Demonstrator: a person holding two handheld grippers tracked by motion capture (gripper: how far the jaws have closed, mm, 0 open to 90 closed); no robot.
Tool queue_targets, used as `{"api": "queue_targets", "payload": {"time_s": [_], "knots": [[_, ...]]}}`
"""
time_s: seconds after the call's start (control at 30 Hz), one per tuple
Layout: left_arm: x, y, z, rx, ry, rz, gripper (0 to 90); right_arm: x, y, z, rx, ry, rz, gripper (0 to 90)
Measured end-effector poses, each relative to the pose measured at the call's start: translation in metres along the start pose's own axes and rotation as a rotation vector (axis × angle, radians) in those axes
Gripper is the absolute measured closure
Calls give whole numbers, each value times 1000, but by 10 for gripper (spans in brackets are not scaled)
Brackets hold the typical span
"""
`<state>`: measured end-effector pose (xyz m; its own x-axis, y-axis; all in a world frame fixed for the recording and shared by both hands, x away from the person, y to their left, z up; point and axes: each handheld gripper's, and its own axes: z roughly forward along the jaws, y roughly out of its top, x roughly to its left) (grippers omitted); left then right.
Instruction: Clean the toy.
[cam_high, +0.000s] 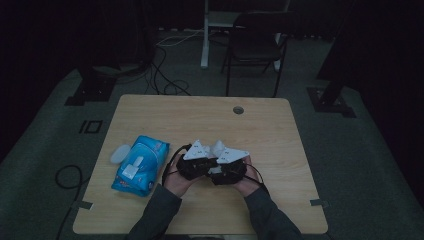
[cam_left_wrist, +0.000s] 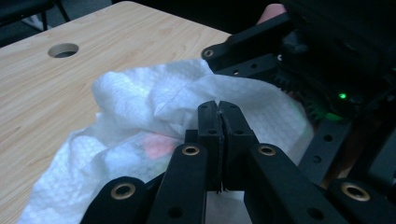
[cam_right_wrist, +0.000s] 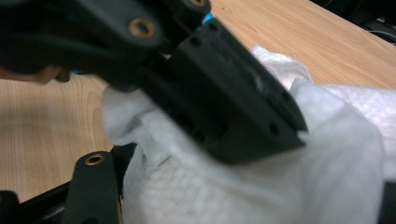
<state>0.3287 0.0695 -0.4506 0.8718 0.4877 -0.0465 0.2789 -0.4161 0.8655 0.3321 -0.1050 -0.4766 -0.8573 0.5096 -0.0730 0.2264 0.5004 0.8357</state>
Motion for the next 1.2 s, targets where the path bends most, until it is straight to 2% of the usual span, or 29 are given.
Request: {"api": "queue_targets", "payload": {"time_s": [0.13, 0.23, 0.53, 0.7, 1.03, 1.2], "knots": [[0, 1, 2, -2, 8, 9, 890, 1, -1, -1, -1, 3, 1, 340], [3, 2, 4, -10, 19, -5, 890, 3, -1, -1, -1, 8, -11, 340], [8, 4, 3, -23, 51, -9, 890, 2, 0, -4, -10, 18, -21, 340], [16, 0, -5, -21, 103, -35, 891, 2, -1, -7, -16, 23, -25, 340], [19, -8, -18, -25, 140, -42, 893, -1, -1, -9, -24, 11, -13, 340], [16, -12, -22, -28, 139, -44, 893, -3, -1, -9, -20, -3, -7, 340]]}}
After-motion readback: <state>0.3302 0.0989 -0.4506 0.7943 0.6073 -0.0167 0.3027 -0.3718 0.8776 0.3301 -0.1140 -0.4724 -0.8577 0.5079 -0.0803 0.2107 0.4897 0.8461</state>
